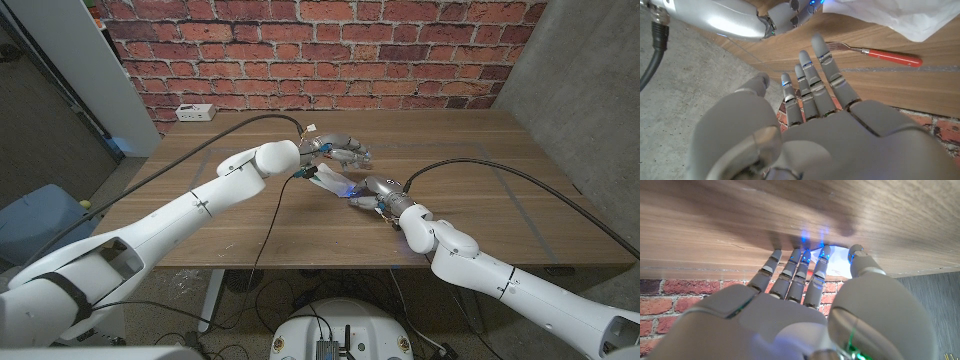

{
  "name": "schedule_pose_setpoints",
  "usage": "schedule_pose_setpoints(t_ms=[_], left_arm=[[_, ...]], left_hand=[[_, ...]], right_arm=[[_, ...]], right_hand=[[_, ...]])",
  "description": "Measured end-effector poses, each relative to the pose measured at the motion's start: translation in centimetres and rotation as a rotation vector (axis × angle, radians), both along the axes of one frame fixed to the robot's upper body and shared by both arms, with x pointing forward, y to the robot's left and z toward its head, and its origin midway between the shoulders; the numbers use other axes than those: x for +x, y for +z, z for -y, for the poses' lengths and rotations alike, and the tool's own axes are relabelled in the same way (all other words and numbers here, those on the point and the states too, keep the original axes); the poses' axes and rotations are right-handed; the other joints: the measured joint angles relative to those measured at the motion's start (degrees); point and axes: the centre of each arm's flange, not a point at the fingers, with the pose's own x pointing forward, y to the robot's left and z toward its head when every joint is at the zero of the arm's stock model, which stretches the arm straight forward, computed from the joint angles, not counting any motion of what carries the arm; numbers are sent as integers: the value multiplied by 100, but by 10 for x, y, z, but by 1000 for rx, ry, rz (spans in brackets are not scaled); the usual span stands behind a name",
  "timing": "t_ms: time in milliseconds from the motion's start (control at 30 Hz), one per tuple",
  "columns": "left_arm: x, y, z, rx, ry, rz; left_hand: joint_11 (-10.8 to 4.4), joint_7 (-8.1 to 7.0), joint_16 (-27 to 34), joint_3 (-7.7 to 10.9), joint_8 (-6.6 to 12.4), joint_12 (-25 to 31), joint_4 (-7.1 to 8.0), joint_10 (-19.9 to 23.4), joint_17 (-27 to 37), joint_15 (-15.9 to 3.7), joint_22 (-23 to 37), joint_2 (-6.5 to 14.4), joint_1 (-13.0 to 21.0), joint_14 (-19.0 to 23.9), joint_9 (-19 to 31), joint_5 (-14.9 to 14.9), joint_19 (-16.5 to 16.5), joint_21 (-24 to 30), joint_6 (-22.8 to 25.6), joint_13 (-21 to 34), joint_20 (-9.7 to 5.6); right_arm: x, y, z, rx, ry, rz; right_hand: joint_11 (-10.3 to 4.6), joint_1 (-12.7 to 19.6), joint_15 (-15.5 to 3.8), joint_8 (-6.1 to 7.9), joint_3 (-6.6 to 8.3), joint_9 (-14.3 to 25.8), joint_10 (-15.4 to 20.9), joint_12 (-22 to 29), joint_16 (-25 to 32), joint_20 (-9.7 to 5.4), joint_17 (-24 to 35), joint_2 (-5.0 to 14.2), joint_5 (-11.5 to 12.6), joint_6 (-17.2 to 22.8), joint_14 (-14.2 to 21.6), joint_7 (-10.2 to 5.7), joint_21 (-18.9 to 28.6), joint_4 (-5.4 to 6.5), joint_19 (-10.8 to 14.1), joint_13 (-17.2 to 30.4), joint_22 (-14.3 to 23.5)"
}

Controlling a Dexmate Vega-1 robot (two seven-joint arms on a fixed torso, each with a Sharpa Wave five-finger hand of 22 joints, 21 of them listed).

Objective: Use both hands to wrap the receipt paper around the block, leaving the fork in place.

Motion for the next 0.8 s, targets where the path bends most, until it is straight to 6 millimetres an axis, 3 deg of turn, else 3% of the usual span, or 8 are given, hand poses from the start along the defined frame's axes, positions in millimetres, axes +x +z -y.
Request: schedule_pose_setpoints(t_ms=[133, 233, 400, 567, 800], left_arm=[[-3, 3, -5, 17, 71, 52], [-4, 3, -7, 38, 128, 84], [-2, 2, -14, 79, 243, 125], [-1, 5, -18, 120, 347, 171], [2, 10, -22, 154, 438, 214]], left_hand=[[-91, 78, 42, 186, 101, 0, -277, 250, 8, 52, 0, 240, 316, -125, -28, 43, -237, -149, 481, -75, 54], [-87, 107, 137, 263, 101, 0, -389, 354, 14, 52, 0, 382, 457, -101, -28, 85, -245, -151, 567, -114, 62], [-80, 51, 365, 165, 75, -39, -591, 423, 149, 18, 24, 424, 676, 11, -28, 85, -14, -113, 639, -107, -230], [-123, 34, 610, 94, 44, -43, -661, 575, 314, -21, 27, 447, 1025, 138, -28, 16, 233, -24, 765, -51, -477], [-216, 27, 731, 71, -26, 7, -684, 756, 367, -76, 27, 362, 1329, 229, -27, -51, 358, 49, 816, 4, -602]], right_arm=[[-3, 0, 0, 24, 9, 5], [-4, 1, 2, 43, 9, 9], [-6, 2, 6, 75, 8, 15], [-8, 4, 9, 121, 13, 27], [-10, 8, 12, 193, 30, 44]], right_hand=[[-6, -260, -4, -15, -74, 2, -412, -60, -141, 7, -26, 4, 44, -539, -283, -78, -33, 73, -49, -11, -5], [3, -582, 8, -15, -249, 21, -705, -82, -215, 55, -45, -97, 44, -999, -477, -95, -33, 159, -116, -15, 36], [38, -1065, 11, -15, -547, 20, -1211, -82, -316, 114, -44, -330, 200, -1930, -788, -115, -44, 280, -321, -42, 49], [59, -1246, 22, -15, -656, 7, -1675, -104, -449, 166, -90, -388, 331, -2586, -1207, -164, -153, 312, -639, -69, 40], [26, -1395, 10, -15, -758, 7, -1867, -104, -492, 218, -97, -388, 359, -2797, -1420, -175, -219, 368, -913, -68, 41]])
